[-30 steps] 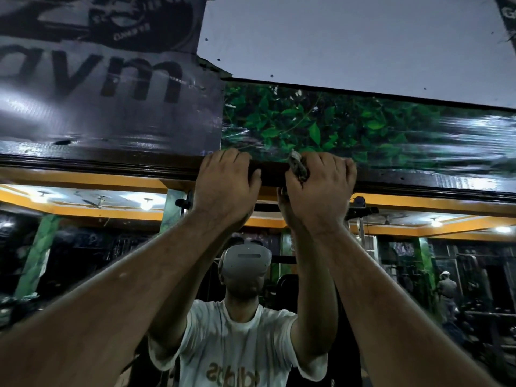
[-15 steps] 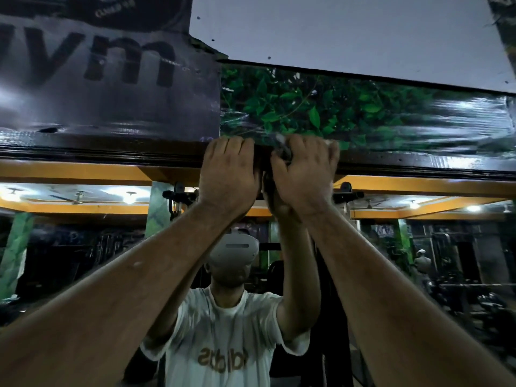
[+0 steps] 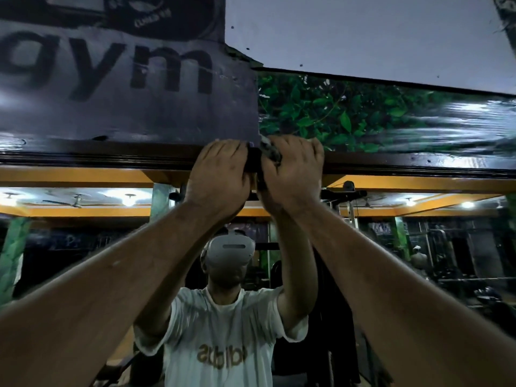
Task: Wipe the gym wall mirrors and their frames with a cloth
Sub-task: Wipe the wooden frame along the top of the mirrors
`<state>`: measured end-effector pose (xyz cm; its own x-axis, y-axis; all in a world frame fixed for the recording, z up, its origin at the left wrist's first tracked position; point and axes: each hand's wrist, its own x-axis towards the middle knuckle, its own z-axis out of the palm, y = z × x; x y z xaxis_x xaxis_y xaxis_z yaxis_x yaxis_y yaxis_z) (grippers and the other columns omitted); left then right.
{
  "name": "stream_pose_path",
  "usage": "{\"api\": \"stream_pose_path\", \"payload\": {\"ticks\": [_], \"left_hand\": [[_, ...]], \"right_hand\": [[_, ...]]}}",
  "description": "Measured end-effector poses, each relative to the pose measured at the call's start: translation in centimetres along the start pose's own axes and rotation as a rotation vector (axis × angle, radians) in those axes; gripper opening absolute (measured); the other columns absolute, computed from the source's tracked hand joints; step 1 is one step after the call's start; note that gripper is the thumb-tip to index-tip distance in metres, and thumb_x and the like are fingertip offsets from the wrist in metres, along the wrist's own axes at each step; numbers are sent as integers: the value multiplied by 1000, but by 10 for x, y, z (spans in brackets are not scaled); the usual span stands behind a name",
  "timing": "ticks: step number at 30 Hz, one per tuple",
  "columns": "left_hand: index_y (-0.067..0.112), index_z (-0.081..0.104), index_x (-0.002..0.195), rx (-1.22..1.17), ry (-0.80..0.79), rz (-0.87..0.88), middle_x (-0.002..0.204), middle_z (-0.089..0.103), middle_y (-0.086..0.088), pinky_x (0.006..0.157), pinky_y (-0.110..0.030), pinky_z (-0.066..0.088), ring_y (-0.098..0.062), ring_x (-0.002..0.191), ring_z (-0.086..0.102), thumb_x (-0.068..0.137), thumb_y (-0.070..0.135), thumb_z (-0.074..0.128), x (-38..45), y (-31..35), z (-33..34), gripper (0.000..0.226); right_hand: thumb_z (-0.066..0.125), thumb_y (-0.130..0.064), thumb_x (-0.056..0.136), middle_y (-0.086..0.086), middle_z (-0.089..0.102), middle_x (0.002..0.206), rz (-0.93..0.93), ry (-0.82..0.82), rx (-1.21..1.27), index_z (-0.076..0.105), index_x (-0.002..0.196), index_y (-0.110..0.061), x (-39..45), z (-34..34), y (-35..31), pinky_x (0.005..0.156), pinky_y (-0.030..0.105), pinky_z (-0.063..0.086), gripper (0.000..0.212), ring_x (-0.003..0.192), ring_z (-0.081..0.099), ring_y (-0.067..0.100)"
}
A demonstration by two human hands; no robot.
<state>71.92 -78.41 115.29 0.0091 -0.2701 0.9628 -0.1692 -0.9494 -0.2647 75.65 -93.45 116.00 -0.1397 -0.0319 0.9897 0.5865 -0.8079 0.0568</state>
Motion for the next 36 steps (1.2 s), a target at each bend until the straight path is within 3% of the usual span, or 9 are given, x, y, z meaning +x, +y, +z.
{"api": "stream_pose_path", "payload": {"ticks": [3, 7, 13, 17, 19, 23, 25, 29, 36], "left_hand": [[7, 53, 140, 63, 11, -1, 137, 59, -12, 118, -43, 28, -28, 128, 51, 100, 31, 44, -9, -24, -7, 47], [8, 48, 145, 74, -22, -47, 144, 55, -12, 121, -42, 24, -27, 134, 47, 103, 35, 43, -14, -46, -14, 50], [6, 45, 147, 122, -37, -3, 146, 53, -14, 122, -43, 21, -29, 136, 46, 101, 37, 45, -21, -67, -25, 56], [6, 42, 149, 159, -47, 10, 149, 49, -15, 123, -44, 20, -31, 139, 43, 102, 43, 43, -30, -88, -32, 60], [6, 41, 149, 154, -46, -20, 150, 48, -16, 122, -45, 20, -31, 140, 41, 103, 43, 43, -31, -95, -36, 60], [7, 44, 147, 135, -41, -61, 147, 51, -15, 123, -46, 21, -31, 138, 43, 101, 43, 45, -36, -116, -45, 58], [10, 45, 145, 137, -27, -41, 144, 53, -13, 122, -45, 23, -30, 136, 44, 102, 46, 43, -38, -123, -49, 56], [14, 49, 136, 114, -6, -40, 133, 57, -10, 115, -45, 30, -28, 126, 48, 101, 46, 43, -37, -124, -46, 48], [13, 54, 130, 82, 1, -78, 125, 59, -11, 112, -47, 34, -30, 120, 51, 94, 46, 37, -36, -122, -43, 52]], "right_hand": [[50, -39, 96, 0, 68, 115, -27, 35, -86, 68, 119, -23, 0, 1, 23, 117, 53, 30, 34, 116, 59, 23], [43, -41, 99, 3, 69, 111, 173, 152, -85, 69, 114, -19, 2, 16, -8, 120, 57, 27, 38, 116, 60, 26], [51, -42, 93, 2, 65, 123, -142, 31, -140, 63, 129, -23, -4, 22, -17, 118, 52, 29, 43, 120, 56, 25], [50, -40, 94, 5, 68, 113, 68, 214, -175, 69, 115, -17, -5, 30, -24, 116, 55, 31, 36, 114, 61, 28], [46, -41, 96, 7, 67, 114, 112, 199, -170, 67, 113, -16, -6, 40, -55, 119, 60, 28, 37, 117, 59, 30], [42, -44, 93, 2, 64, 120, -83, -3, -136, 62, 125, -22, -7, 43, -82, 120, 55, 26, 44, 121, 55, 25], [48, -42, 91, 1, 67, 113, -123, 31, -125, 65, 121, -21, 0, 40, -66, 115, 53, 33, 40, 113, 59, 25], [51, -40, 92, 4, 69, 102, 35, 208, -135, 70, 106, -17, 2, 50, -65, 109, 57, 38, 33, 104, 62, 28], [49, -45, 91, 5, 66, 103, -53, 161, -147, 67, 108, -18, -2, 54, -75, 111, 52, 36, 36, 104, 60, 28]]}}
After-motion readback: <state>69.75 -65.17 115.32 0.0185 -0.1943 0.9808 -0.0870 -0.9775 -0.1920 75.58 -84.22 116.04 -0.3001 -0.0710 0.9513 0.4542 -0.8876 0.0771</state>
